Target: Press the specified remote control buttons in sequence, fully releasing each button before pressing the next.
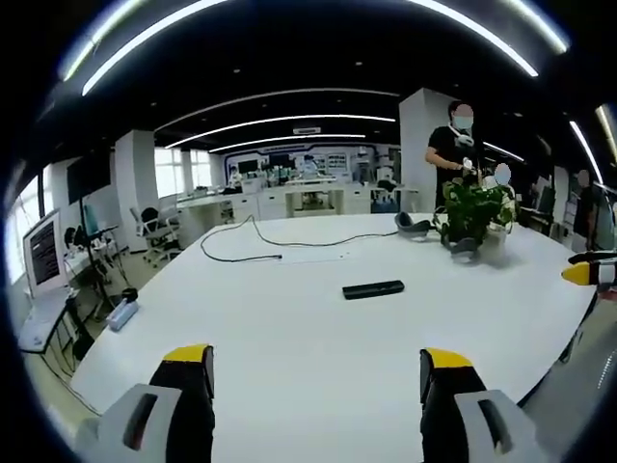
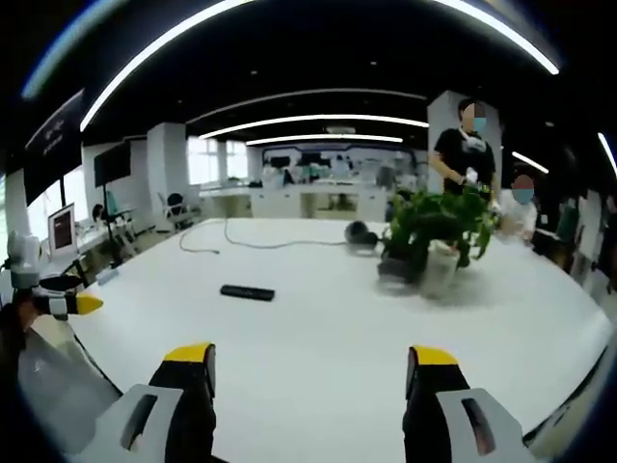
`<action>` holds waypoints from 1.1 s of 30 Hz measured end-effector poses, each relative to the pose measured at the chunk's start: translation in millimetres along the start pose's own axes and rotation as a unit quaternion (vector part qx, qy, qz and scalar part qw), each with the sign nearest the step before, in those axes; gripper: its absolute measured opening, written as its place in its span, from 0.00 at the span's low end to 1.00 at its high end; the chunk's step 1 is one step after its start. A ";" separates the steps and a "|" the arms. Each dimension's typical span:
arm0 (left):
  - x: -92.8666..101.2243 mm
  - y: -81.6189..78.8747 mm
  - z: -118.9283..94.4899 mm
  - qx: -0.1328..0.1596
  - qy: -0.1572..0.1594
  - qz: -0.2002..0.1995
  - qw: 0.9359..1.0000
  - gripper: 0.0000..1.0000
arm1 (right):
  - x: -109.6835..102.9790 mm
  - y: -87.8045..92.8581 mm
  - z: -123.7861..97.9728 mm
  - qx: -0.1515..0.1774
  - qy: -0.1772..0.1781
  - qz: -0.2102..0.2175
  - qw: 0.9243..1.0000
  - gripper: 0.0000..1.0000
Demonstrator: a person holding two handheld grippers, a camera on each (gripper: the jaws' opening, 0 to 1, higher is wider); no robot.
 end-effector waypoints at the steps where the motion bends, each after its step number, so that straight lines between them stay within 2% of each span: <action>1: 0.5 -0.4 0.2 0.001 0.003 0.000 1.000 0.92 | -0.6 -0.4 -0.3 0.001 -0.001 0.001 1.000 0.80; 7: 2.7 -3.1 -0.3 0.006 0.005 0.008 1.000 0.91 | -1.6 -0.3 -1.1 0.000 0.001 -0.006 1.000 0.79; 14: 3.0 -6.8 -2.1 0.013 0.005 0.000 1.000 0.87 | 0.0 0.9 -0.6 -0.010 0.007 -0.009 1.000 0.78; 17: 2.2 -12.1 -0.7 0.008 0.013 0.001 1.000 0.87 | -0.3 -0.1 -1.5 -0.005 0.003 -0.007 1.000 0.78; 20: 1.3 -23.3 1.4 0.015 0.022 0.007 1.000 0.87 | 2.3 0.2 -1.9 -0.007 0.005 0.002 1.000 0.78; 22: -0.1 -30.5 6.5 0.005 0.026 0.012 1.000 0.86 | 2.0 0.4 -1.7 -0.008 0.001 0.006 1.000 0.77; 26: -0.8 -47.6 14.7 0.011 0.047 0.017 0.999 0.85 | -1.0 2.2 0.8 -0.020 -0.005 -0.001 1.000 0.76; 33: 5.0 -73.5 34.3 -0.005 0.099 0.035 0.994 0.79 | -3.8 3.5 2.5 -0.029 -0.012 -0.017 0.999 0.74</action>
Point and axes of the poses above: the point that each gripper's makers call its tool centre point, and the gripper's own axes: z roughly forward along the fingers, x roughly to its right, y roughly out of its underside, the point moved 9 cm from there along -z, roughly backward along the fingers, and after that the axes turned 12 degrees about z, right-handed, at the moved point
